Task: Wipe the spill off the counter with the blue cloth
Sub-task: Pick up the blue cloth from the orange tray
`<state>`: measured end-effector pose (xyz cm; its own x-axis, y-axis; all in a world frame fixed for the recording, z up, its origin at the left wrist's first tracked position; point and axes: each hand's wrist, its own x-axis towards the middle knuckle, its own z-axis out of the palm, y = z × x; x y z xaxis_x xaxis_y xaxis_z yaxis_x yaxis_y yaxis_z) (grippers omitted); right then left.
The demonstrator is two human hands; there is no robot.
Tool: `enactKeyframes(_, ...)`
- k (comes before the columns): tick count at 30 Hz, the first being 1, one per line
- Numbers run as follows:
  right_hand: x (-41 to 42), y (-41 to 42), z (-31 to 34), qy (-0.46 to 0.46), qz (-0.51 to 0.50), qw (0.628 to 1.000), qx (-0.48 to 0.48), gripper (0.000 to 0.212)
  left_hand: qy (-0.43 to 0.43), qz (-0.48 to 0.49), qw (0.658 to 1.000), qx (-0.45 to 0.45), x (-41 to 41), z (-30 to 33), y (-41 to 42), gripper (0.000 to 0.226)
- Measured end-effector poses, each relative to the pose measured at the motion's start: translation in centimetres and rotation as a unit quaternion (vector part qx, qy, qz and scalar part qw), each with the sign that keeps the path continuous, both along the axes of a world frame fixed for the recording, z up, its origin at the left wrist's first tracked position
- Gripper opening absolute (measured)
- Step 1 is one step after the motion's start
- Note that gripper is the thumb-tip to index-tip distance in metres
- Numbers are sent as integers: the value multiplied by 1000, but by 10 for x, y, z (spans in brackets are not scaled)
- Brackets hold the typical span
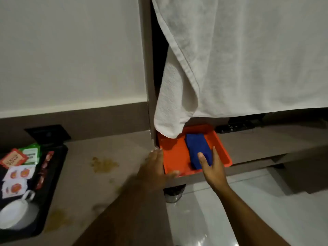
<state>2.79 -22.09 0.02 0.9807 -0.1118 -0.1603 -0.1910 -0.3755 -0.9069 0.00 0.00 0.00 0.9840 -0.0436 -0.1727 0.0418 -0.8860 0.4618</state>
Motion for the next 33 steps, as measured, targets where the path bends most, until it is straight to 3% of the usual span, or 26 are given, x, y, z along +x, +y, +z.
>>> enactKeyframes(7,114,-13,-68,-80,104,973,-191,77,-15,-67,985,161,30,-57,-65,104)
enactKeyframes(9,135,-14,-91,-52,157,944,-284,83,44,-82,980,176,33,-72,-68,105)
enactKeyframes(13,149,-15,-127,2,216,893,-394,84,31,-62,981,179,35,-86,-72,98)
enactKeyframes(17,153,-9,-129,-2,203,887,-416,64,26,-54,982,181,36,-89,-72,95)
enactKeyframes(20,162,-12,-123,6,197,899,-392,64,37,-54,982,179,36,-88,-73,97)
enactKeyframes(23,167,-23,-113,-26,183,942,-281,58,36,-61,983,168,37,-84,-73,101)
enactKeyframes(25,165,-33,-98,-36,134,978,-154,44,40,-66,982,173,36,-79,-69,106)
enactKeyframes(27,163,-42,-75,9,67,998,-1,35,35,-60,981,183,32,-75,-64,110)
enactKeyframes(31,137,-49,-23,51,-12,963,264,26,15,-40,985,166,17,-56,-48,108)
enactKeyframes(33,111,-48,-3,72,-6,934,349,34,-7,-32,990,140,9,-41,-37,109)
